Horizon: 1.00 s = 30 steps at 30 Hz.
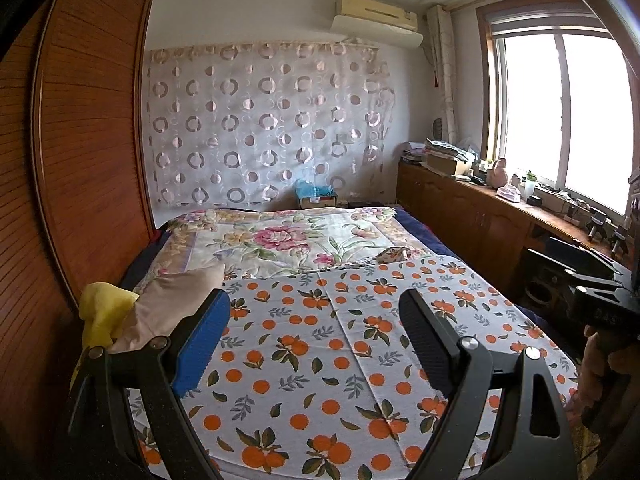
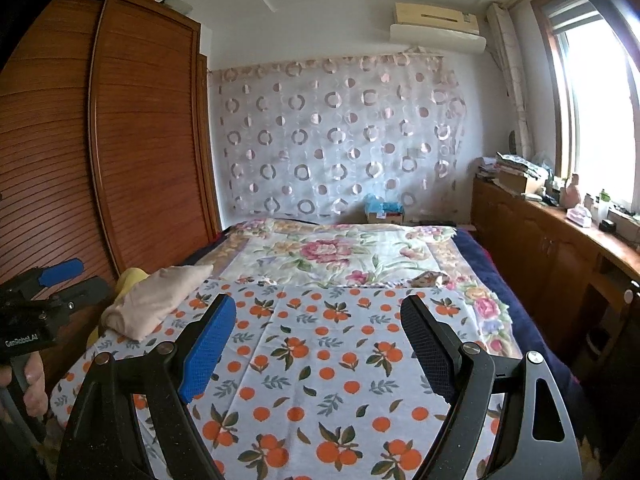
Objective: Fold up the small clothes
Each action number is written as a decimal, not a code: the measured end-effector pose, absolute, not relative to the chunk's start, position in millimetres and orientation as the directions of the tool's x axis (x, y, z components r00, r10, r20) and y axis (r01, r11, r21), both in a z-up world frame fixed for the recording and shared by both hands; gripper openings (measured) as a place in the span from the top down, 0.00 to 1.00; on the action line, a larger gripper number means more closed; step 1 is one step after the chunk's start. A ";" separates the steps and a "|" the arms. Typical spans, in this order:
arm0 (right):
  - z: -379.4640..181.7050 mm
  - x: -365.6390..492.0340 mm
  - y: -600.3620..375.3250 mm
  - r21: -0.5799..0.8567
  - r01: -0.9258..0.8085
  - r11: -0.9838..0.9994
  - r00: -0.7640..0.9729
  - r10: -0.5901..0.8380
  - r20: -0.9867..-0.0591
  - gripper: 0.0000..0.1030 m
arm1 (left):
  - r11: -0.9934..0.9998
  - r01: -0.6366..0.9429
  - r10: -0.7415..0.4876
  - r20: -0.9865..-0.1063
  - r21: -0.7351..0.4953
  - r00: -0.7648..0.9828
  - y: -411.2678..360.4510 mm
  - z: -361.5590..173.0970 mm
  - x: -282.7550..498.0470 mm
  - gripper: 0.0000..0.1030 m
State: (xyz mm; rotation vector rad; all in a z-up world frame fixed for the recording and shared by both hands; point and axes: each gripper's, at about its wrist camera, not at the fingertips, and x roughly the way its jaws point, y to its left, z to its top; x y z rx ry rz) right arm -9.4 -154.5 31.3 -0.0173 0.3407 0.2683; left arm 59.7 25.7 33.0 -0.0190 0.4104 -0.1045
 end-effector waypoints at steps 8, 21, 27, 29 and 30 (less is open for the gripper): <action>33.7 -5.8 -157.9 0.030 -0.264 0.964 0.906 0.259 -0.336 0.17 | 0.995 0.094 -0.101 -0.394 -0.036 0.914 26.2 34.3 58.3 0.16; 33.1 -3.1 -165.2 0.032 -0.267 0.963 0.904 0.262 -0.337 0.17 | 0.995 0.091 -0.096 -0.390 -0.031 0.916 28.7 35.5 56.2 0.16; 34.3 -2.5 -169.7 0.028 -0.274 0.961 0.903 0.267 -0.336 0.17 | 0.996 0.089 -0.094 -0.390 -0.030 0.916 29.0 35.3 56.2 0.16; 34.1 -2.4 -170.6 0.028 -0.276 0.961 0.903 0.269 -0.336 0.17 | 0.995 0.090 -0.095 -0.390 -0.031 0.916 29.0 35.4 56.1 0.16; 33.6 -2.8 -170.9 0.027 -0.276 0.961 0.903 0.269 -0.335 0.17 | 0.996 0.089 -0.094 -0.389 -0.030 0.916 29.1 35.1 56.1 0.16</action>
